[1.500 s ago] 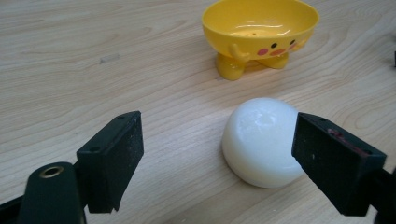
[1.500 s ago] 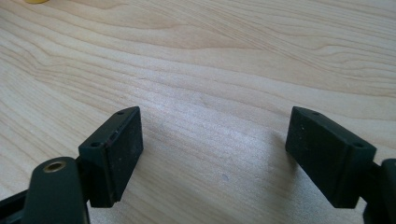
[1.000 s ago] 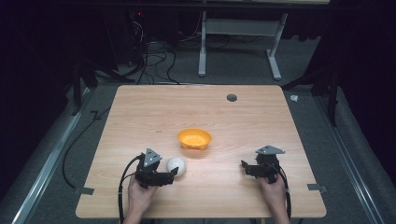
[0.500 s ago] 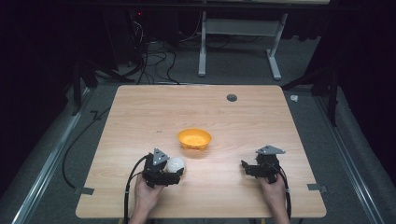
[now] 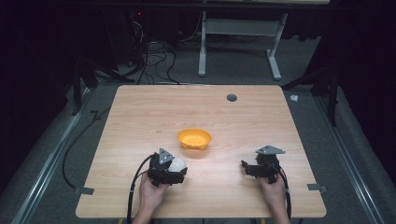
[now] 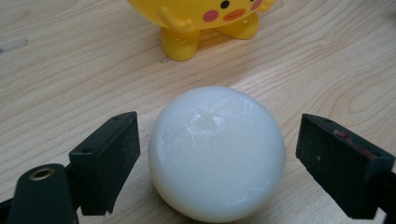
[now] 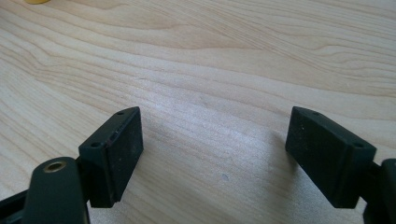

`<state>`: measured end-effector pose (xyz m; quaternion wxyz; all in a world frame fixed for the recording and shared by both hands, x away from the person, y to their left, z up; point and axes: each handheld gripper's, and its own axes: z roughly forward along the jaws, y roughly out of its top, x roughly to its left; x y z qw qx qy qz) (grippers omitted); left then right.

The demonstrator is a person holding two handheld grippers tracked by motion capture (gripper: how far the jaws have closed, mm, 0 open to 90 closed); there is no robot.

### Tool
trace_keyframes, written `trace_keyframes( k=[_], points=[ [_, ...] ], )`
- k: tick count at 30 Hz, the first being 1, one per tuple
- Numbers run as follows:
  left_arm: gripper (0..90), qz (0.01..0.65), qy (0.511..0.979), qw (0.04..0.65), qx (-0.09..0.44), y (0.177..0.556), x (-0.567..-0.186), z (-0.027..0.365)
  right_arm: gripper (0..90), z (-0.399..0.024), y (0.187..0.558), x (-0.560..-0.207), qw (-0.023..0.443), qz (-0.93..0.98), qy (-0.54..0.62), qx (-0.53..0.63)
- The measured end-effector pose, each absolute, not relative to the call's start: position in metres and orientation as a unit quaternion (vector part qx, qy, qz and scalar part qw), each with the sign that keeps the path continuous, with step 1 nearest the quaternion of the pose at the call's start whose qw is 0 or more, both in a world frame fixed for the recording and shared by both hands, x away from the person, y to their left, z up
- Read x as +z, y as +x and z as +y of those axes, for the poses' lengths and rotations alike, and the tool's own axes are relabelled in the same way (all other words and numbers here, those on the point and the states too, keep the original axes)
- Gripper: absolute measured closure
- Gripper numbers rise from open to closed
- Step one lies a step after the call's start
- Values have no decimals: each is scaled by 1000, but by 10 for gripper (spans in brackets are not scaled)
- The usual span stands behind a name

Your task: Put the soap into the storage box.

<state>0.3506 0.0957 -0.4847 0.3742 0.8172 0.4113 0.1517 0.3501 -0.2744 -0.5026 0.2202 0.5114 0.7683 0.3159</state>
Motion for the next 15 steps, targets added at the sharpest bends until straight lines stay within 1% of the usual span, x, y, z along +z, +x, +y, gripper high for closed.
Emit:
trace_keyframes(
  k=[11, 15],
  points=[
    [154, 416, 821, 361, 150, 354, -492, 90, 199, -274, 350, -503, 220, 768, 511, 316],
    [200, 416, 824, 354, 153, 355, -494, 89, 199, -274, 350, -503, 220, 768, 512, 316]
  ],
)
